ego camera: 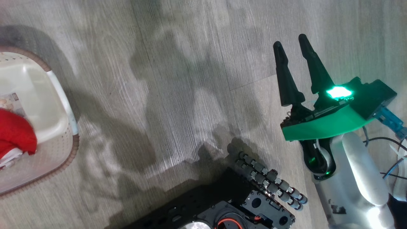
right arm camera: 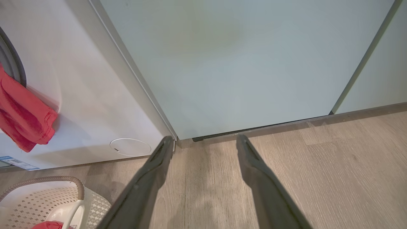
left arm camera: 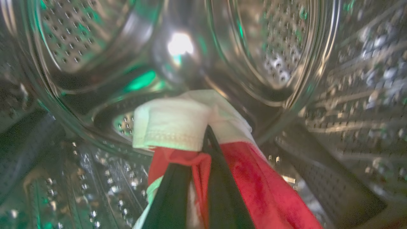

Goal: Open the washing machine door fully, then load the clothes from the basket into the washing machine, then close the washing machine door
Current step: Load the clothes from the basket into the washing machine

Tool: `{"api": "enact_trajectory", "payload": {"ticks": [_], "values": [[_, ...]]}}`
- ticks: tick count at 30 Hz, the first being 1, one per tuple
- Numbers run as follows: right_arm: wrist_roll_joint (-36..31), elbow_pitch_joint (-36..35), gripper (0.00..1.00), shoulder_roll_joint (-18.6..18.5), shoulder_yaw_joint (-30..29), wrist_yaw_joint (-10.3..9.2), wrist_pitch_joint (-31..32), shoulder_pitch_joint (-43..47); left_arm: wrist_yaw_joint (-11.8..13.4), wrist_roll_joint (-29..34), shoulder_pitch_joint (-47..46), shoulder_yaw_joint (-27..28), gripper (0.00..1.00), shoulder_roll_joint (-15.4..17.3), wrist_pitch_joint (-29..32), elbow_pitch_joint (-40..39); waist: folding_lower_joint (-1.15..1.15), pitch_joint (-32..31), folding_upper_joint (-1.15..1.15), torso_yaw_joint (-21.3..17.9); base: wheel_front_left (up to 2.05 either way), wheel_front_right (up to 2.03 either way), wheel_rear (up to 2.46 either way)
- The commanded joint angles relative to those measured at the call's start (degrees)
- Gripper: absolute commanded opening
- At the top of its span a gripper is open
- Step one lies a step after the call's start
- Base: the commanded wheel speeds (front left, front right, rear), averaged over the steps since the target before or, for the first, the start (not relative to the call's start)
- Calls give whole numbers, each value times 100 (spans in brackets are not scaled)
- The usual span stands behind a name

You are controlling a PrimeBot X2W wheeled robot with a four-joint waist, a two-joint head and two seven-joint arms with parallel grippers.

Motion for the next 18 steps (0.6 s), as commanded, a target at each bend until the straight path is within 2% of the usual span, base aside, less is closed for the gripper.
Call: {"api": "enact_trajectory", "payload": {"ticks": [1, 4, 5, 6, 12, 18], "values": [[57, -150, 100, -15, 122, 0, -52, 74, 66, 87, -252, -87, 0, 123, -50, -66, 0, 36, 0, -33, 0, 0, 0], [80, -160, 100, -15, 143, 0, -52, 46, 82, 136, -309, -172, 0, 67, -51, 61, 0, 63, 0, -55, 0, 0, 0], [94, -166, 100, -15, 154, 0, -52, 36, 111, 160, -342, -203, 81, 52, -52, 102, 0, 74, 0, -66, 0, 0, 0], [106, -170, 100, -15, 167, 0, -52, 29, 146, 156, -374, -209, 100, 28, -52, 142, 0, 81, 0, -78, 0, 0, 0], [126, -137, 100, -15, 174, 0, -52, 53, 266, 118, -388, -242, 100, -28, -53, 283, 0, 43, 0, -86, 0, 0, 0], [98, -124, 100, -15, 140, 0, -52, 40, 251, 47, -148, -284, 100, -63, -54, 163, 0, -96, 0, -27, 0, 0, 0]]}}
